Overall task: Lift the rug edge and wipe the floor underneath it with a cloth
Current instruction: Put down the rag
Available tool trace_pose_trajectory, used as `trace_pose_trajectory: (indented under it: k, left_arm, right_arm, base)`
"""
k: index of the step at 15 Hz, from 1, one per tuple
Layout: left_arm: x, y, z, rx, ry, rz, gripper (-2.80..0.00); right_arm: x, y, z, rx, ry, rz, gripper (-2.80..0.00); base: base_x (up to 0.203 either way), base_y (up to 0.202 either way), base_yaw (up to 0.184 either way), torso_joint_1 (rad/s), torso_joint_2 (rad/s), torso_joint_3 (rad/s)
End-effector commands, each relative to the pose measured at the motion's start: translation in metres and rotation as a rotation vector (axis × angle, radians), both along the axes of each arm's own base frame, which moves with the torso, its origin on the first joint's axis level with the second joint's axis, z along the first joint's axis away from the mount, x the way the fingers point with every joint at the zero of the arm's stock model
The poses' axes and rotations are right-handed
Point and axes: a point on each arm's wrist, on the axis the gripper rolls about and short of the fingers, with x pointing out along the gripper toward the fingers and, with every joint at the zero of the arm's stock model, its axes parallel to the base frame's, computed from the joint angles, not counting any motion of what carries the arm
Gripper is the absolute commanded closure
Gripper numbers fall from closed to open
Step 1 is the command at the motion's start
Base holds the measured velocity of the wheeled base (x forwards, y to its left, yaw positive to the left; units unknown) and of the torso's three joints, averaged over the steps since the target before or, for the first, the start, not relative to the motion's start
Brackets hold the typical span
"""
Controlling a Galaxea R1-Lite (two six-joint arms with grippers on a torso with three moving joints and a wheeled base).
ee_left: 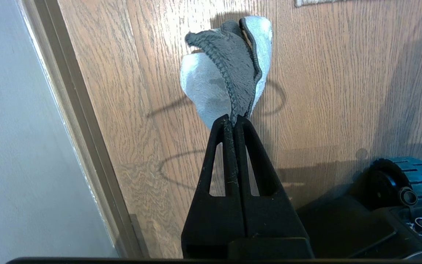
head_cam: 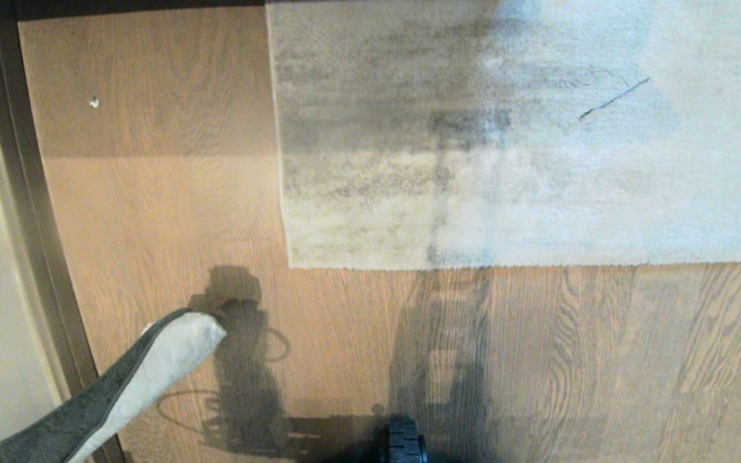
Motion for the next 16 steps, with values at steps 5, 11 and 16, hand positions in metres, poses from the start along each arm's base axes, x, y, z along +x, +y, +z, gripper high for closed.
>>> trace_pose_trajectory:
  k: [5,11,16]
  left_arm:
    - [0.000,0.000,0.000,0.000,-0.001,0.000,0.00]
    - [0.000,0.000,0.000,0.000,-0.001,0.000,0.00]
    - [0.000,0.000,0.000,0.000,-0.001,-0.001,0.00]
  right_arm:
    - [-0.064,-0.001,0.005,-0.139,-0.080,0.072,0.00]
    - [-0.100,0.006,-0.020,-0.143,-0.043,0.166,0.00]
    - [-0.111,0.008,-0.033,-0.090,-0.043,0.327,0.00]
  base:
    - [0.000,0.000,0.000,0.000,0.00,0.000]
    - [0.000,0.000,0.000,0.000,0.00,0.000]
    - [0.000,0.000,0.000,0.000,0.00,0.000]
